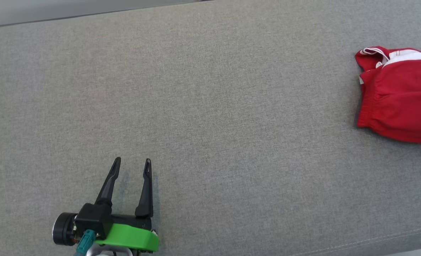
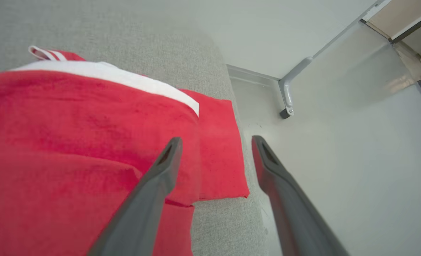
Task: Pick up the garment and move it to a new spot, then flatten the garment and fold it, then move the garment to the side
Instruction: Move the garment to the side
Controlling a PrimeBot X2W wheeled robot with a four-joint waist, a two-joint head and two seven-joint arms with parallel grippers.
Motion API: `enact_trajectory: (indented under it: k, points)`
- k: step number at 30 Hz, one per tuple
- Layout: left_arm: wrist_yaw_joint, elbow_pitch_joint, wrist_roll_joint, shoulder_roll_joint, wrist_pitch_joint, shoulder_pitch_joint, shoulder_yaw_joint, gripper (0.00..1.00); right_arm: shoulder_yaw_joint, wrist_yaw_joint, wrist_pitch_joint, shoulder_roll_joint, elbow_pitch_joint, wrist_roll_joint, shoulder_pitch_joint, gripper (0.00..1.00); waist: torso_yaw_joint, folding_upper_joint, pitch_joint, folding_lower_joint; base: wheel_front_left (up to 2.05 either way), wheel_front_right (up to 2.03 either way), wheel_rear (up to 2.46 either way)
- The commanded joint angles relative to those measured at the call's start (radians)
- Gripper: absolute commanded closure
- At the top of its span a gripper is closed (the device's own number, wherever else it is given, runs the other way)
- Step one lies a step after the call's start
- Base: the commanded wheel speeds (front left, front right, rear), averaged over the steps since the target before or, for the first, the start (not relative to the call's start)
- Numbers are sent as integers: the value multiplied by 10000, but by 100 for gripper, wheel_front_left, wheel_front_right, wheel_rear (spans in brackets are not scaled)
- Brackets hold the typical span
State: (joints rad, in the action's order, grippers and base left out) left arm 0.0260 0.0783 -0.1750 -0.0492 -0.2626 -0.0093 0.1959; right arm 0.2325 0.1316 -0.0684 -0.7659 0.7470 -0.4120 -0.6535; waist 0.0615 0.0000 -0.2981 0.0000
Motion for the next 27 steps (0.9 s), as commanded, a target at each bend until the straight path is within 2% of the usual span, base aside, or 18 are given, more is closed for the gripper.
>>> enact_trajectory:
  k: [1,5,8,10,16,19,23,27]
  points:
    - [-27,13,-47,-28,-24,119,-42,0,-233,-17,641,195,38,75,-65,0,72,0,223,0,0,0,0]
    - [-122,-3,-217,-28,-24,336,-128,0,-800,-19,2476,664,-424,328,675,0,139,0,786,0,0,0,0]
    - [-346,-13,-461,-28,-24,634,-293,0,-1167,-17,3149,1216,-1338,597,1663,0,205,0,1308,0,0,0,0]
    - [-479,-65,-603,-26,-24,844,-435,0,-1490,-17,3296,1579,-2202,988,2485,0,263,0,1618,0,0,0,0]
    - [-895,6,-562,-29,-23,1427,-1006,0,-2452,-19,3330,3282,-5195,1960,5159,0,275,0,2386,0,0,0,0]
    - [-1037,69,-694,-28,-23,1664,-1318,0,-2638,-19,3330,4061,-6310,2416,6271,0,172,0,2694,0,0,0,0]
    - [-1074,146,-721,-28,-24,1876,-1662,0,-2591,-17,3330,4845,-7214,2753,7299,0,-24,0,2895,0,0,0,0]
    - [-1057,197,-765,-28,-23,1997,-1850,0,-2474,-19,3331,5311,-7545,2876,7796,0,-178,0,3010,0,0,0,0]
